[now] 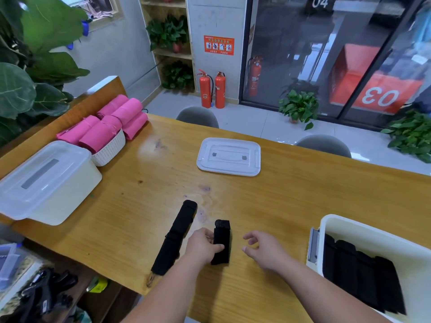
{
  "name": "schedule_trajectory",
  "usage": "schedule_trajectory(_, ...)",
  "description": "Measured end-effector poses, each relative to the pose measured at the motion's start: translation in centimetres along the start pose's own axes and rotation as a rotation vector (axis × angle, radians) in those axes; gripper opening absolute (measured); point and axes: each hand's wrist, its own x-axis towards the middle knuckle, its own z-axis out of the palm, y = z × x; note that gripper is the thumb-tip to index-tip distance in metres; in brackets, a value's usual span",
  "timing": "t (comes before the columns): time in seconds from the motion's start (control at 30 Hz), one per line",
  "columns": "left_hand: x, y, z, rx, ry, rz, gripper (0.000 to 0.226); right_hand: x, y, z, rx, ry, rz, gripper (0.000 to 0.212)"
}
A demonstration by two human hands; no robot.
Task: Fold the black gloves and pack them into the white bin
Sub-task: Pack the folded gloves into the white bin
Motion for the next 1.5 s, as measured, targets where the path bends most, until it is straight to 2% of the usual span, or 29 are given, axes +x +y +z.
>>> schedule_trajectory(0.13,-0.4,0.7,-0.3,-0.172,-0.052,0.016,0.04,-0.8,0.0,-0.8,0.062,0.038,0.003,0.033)
schedule_trajectory(0.3,-1.9,2.8,-0.7,-0.444,-0.217,0.095,0.041,-1.5,-0.3,-2.5,0.28,0.112,0.002,0.03)
schedule_trajectory(0.53,-4.5,7.3,-0.1,-0.549,-0.418,0.231,0.04,-3.5,0.4,-5.7,0.598,0.122,-0.04,0.046)
schedule_trajectory(0.6,-5.0,8.6,0.2,-0.563,-0.453,0.252,0.039,-4.4,0.5,-6.6,0.731,0.119,-0.047,0.039)
schedule_trajectory(0.8,-5.8,11.7,1.9,-0.556,-0.519,0.297,0.04,-6.8,1.7,-8.9,0.96,0.158,-0.063,0.027)
schedule_trajectory(0.97,-6.3,14.1,3.9,-0.506,-0.559,0.337,0.041,-8.1,3.6,-10.5,0.993,0.217,-0.008,0.031)
schedule_trajectory(1.23,-6.6,17.0,7.8,-0.424,-0.621,0.396,0.04,-10.8,6.9,-13.0,1.094,0.31,0.016,0.024)
schedule_trajectory(1.5,-5.7,17.6,11.5,-0.286,-0.461,0.425,0.037,-13.5,12.2,-15.0,1.131,0.42,0.106,0.023)
